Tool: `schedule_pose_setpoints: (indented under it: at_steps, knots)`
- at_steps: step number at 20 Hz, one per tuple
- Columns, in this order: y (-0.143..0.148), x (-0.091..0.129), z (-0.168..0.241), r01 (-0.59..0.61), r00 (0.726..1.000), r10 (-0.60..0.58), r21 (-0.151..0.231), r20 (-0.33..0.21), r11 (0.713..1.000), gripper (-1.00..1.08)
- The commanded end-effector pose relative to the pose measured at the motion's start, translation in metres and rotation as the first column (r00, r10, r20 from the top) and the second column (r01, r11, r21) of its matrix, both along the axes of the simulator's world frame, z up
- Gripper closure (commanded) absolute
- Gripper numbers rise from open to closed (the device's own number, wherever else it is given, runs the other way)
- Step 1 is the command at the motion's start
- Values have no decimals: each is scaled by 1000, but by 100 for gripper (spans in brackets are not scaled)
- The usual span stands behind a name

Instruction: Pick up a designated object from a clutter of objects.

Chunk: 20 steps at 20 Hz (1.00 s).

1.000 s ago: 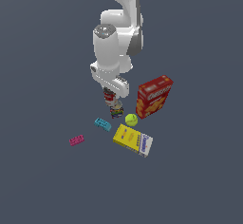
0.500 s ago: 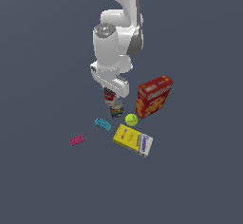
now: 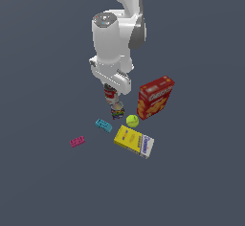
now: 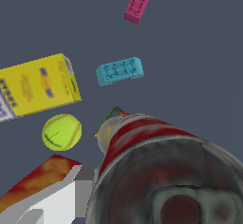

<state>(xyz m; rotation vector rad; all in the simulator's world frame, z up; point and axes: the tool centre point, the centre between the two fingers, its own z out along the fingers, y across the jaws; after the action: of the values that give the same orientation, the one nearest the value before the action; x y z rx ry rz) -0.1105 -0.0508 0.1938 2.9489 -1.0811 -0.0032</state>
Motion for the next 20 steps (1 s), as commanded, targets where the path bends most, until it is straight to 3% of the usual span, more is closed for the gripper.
schedule_pose_setpoints:
  at_steps: [1,20]
  knots:
    - [1,4,16,0,1000,0,-1,4,1000,108]
    - [8,38,184,0,1000,0,0,3,1000,108]
